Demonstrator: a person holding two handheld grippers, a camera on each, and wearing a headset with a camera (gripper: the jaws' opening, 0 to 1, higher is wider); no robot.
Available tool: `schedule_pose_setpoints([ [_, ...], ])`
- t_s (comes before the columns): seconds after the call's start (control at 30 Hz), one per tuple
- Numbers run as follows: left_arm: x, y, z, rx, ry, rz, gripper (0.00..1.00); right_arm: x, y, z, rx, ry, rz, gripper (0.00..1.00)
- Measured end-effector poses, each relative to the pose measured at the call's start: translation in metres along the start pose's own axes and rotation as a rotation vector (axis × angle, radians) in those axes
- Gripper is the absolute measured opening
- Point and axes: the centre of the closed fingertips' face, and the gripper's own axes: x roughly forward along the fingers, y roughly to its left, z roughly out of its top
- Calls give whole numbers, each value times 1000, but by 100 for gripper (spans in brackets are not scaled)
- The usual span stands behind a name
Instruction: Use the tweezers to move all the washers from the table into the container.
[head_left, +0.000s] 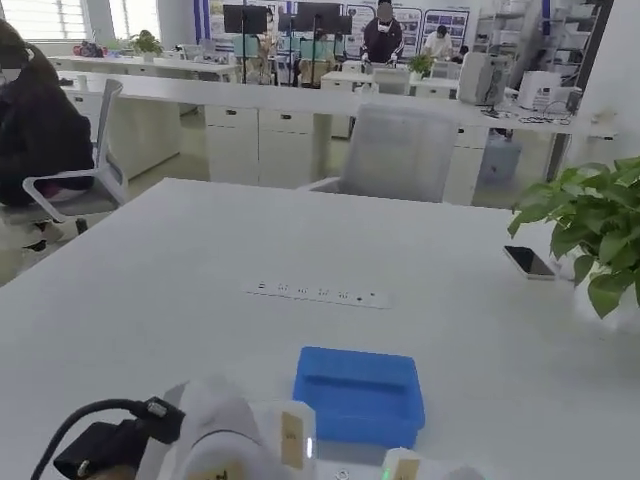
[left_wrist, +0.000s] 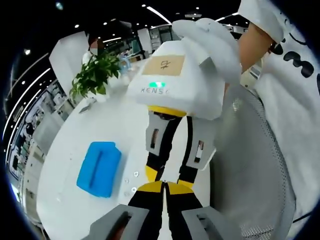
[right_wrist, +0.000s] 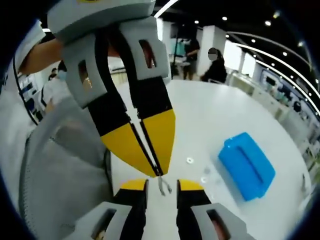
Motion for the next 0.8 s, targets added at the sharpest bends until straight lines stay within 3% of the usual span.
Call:
schedule_pose_setpoints([
  [0.13,-3,-3,3,2,5,-5,0,0,-2,-4,-14,17,9,5],
  [0.23,-7,-5,6,19,-5,4,0,-2,-2,-2,-18,20,21,7],
  [0.53,-16,5,9,-37,-62,69,0,-6,-6,6,-55,4,-16,4],
  [0.8,-20,-2,6,-1,-62,35,0,-3,1,6,-119,28,-1,6],
])
